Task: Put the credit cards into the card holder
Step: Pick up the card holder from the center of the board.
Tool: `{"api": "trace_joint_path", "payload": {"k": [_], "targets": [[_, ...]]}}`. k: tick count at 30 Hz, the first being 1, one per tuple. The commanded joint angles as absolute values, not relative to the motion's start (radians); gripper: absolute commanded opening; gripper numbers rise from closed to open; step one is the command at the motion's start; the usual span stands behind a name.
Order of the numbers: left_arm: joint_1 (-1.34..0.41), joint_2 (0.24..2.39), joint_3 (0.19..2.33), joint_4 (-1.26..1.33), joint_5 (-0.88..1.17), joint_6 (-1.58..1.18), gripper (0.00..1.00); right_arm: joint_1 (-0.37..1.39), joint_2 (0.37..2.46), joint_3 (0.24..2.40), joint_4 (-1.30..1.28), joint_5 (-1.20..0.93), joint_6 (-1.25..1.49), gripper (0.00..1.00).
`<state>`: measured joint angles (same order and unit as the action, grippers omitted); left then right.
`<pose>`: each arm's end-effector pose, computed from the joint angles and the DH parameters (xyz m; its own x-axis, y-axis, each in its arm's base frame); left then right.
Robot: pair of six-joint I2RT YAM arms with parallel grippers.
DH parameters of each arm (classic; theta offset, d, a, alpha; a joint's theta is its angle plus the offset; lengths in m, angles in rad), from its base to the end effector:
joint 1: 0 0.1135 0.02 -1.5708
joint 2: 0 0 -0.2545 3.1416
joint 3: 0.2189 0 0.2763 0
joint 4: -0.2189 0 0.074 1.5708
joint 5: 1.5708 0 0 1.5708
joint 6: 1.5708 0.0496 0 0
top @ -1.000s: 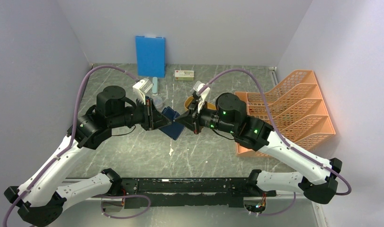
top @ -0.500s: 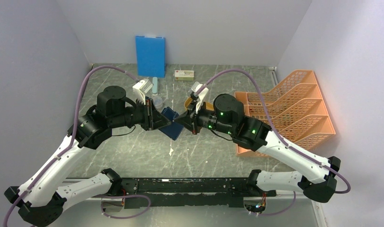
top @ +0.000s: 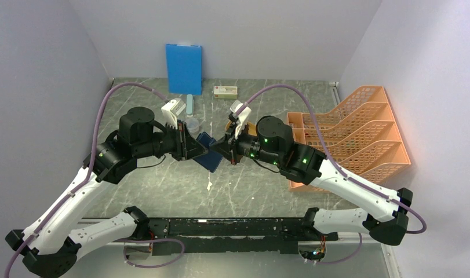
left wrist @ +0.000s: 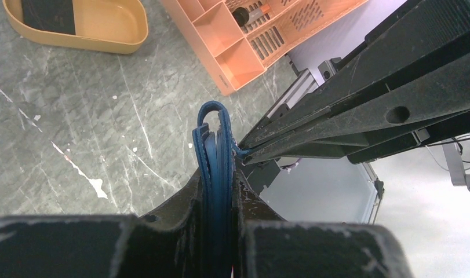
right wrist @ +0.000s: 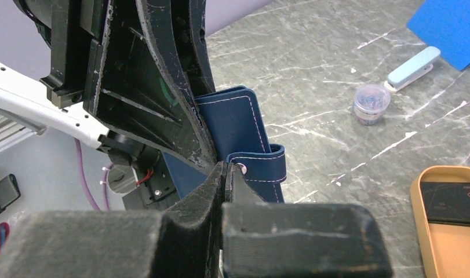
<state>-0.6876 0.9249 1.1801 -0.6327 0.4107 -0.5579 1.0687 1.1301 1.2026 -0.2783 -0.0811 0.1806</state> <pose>0.1603 -0.1573 0.3988 -0.7015 -0.0519 -0.7107 0.5862 0.5251 -0.6170 0.1394 0.2622 0.3978 -0.2605 -0.1025 -0.9600 -0.8794 0.4357 0.1921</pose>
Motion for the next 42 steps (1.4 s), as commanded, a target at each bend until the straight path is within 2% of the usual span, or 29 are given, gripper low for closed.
{"api": "trace_joint_path", "payload": {"k": [1, 8, 42], "targets": [[-0.704, 0.898, 1.231, -0.540, 0.480, -0.573, 0.05, 1.081, 1.156, 1.179, -0.282, -0.048, 0.186, 0.00], [-0.703, 0.906, 1.246, -0.623, 0.393, -0.543, 0.05, 1.079, 1.099, 1.194, -0.321, -0.049, 0.160, 0.00], [-0.704, 0.905, 1.256, -0.608, 0.401, -0.554, 0.05, 1.077, 1.114, 1.184, -0.279, -0.146, 0.203, 0.00]]}}
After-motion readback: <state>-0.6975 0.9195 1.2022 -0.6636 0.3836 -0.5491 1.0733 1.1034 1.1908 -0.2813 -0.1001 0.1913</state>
